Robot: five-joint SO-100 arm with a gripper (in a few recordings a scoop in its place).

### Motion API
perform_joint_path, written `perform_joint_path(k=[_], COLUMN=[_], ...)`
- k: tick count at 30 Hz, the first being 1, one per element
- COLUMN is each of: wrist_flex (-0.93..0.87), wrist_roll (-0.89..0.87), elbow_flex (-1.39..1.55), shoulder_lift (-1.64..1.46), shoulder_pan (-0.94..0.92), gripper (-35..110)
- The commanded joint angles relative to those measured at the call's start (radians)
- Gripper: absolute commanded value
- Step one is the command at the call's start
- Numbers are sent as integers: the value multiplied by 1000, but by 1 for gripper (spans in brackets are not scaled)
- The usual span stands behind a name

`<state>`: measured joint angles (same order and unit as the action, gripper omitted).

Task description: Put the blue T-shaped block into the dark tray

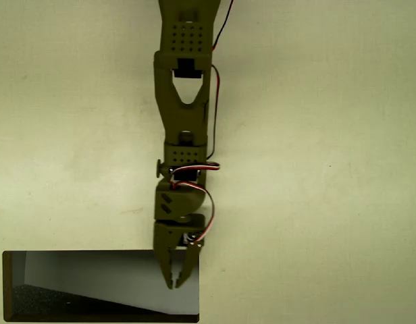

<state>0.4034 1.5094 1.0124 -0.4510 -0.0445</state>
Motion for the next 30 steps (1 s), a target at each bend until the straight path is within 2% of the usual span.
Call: perform_joint_path(k=[1,11,13,15,30], wrist_flex=[5,107,89,-52,172], wrist_roll=[48,66,66,71,84], elbow_flex=[5,-353,-535,-893,-747], shoulder_lift=[-66,272,397,601,607], shoulder_pan=[-37,-46,-37,-25,25], gripper=[0,0,0,0,0])
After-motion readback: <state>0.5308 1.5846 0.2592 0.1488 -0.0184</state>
